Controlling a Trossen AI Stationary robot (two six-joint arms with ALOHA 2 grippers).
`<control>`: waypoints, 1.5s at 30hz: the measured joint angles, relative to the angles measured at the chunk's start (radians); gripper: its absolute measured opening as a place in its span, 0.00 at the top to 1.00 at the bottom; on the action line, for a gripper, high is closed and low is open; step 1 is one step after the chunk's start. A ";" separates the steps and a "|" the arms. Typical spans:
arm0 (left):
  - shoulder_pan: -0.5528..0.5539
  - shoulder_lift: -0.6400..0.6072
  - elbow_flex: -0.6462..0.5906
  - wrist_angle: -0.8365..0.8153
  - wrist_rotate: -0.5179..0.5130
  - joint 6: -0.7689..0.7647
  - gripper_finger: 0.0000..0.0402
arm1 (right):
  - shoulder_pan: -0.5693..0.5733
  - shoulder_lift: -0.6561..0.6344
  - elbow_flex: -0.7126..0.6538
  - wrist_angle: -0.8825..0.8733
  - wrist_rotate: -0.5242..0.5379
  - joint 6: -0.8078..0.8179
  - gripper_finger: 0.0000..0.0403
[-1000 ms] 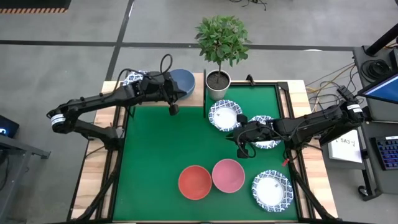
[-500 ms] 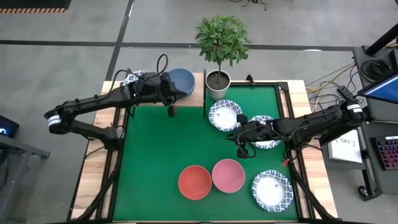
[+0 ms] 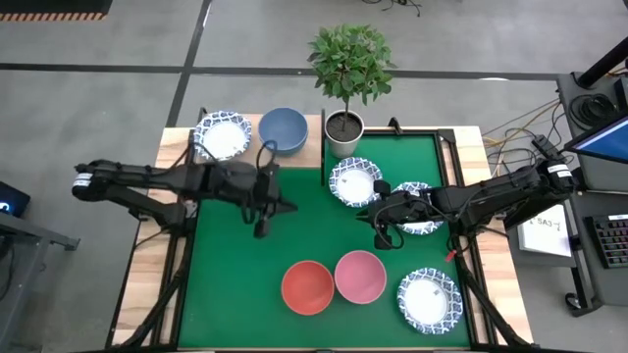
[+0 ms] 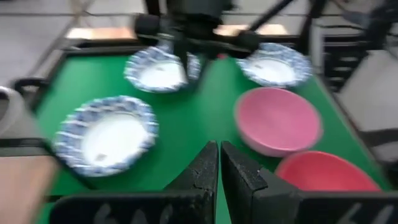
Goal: Place and stack bowls onto a shelf
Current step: Stack the white patterned bowl on top of the white patterned bowl on the shelf
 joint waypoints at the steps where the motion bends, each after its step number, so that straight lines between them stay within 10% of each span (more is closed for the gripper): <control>1: -0.023 0.001 0.000 -0.004 -0.001 -0.020 1.00 | 0.000 0.000 0.000 0.000 0.000 0.000 0.92; 16: -0.173 0.091 0.000 0.017 -0.174 -0.156 1.00 | 0.000 0.000 0.000 0.002 -0.025 0.047 0.92; 34: -0.113 0.409 0.000 0.440 -0.423 0.286 1.00 | -0.001 -0.007 0.000 -0.084 -0.018 0.068 0.92; 45: -0.026 0.518 0.000 0.587 -0.417 0.316 0.76 | 0.001 -0.124 0.000 -0.211 -0.019 0.108 0.92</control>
